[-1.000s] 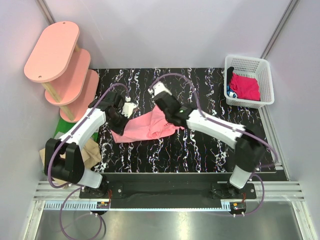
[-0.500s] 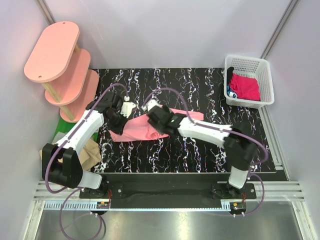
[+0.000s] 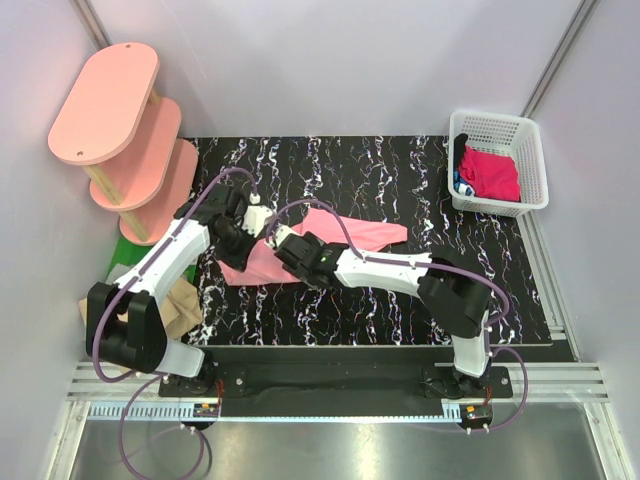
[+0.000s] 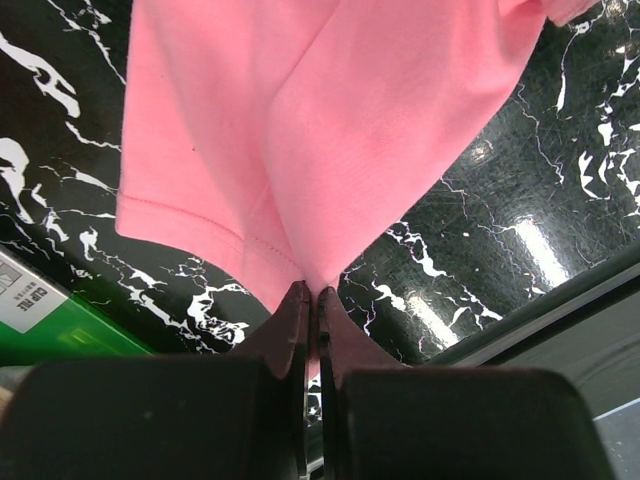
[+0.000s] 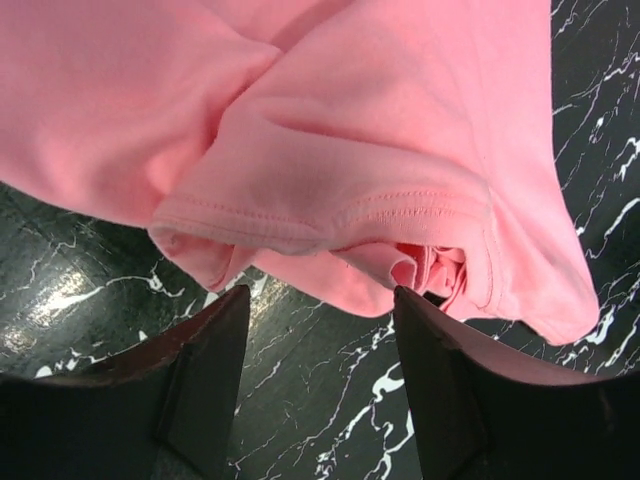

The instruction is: Fold and stack the t-shirts

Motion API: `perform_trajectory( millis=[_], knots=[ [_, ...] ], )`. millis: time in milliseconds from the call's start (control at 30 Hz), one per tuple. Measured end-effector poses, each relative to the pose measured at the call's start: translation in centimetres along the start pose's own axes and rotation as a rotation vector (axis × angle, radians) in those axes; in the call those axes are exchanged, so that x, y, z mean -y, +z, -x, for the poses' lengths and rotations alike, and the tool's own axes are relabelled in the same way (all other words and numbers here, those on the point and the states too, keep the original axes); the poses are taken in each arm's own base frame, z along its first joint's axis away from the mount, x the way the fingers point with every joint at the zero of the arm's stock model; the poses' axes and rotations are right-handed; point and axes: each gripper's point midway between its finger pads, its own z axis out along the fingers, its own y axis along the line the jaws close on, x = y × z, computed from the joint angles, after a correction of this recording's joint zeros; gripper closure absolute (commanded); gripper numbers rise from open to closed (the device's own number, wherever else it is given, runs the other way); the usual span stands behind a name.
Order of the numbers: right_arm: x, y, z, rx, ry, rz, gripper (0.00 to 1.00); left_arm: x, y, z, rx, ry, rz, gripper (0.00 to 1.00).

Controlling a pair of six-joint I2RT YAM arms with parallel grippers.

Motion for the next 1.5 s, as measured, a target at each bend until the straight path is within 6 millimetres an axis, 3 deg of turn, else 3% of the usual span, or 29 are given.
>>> perform_trajectory(
  millis=[433,700,1000,1167,1400,1500],
  knots=[
    [-1.2,1.6,1.4,0.008,-0.002,0.022,0.56,0.1,0.7,-0.8,-0.018,-0.008,-0.008,1.0],
    [-1.4,1.9,1.6,0.006,-0.002,0.022,1.0,-0.2,0.8,-0.9,-0.017,-0.015,-0.001,1.0],
    [-0.1,1.8,1.5,0.001,-0.04,-0.044,1.0,-0.3,1.0,-0.9,-0.012,-0.013,0.002,1.0],
    [2.8,1.2,2.1,0.0,-0.045,-0.097,1.0,-0.4,0.9,-0.6,0.004,-0.009,0.013,1.0],
    [11.4,-1.5,6.3,0.12,0.136,-0.216,1.0,-0.2,1.2,-1.3,-0.019,-0.001,0.008,1.0],
    [14.9,-1.6,7.0,0.14,0.203,-0.258,1.0,-0.2,1.2,-1.4,-0.02,0.002,0.008,1.0]
  ],
)
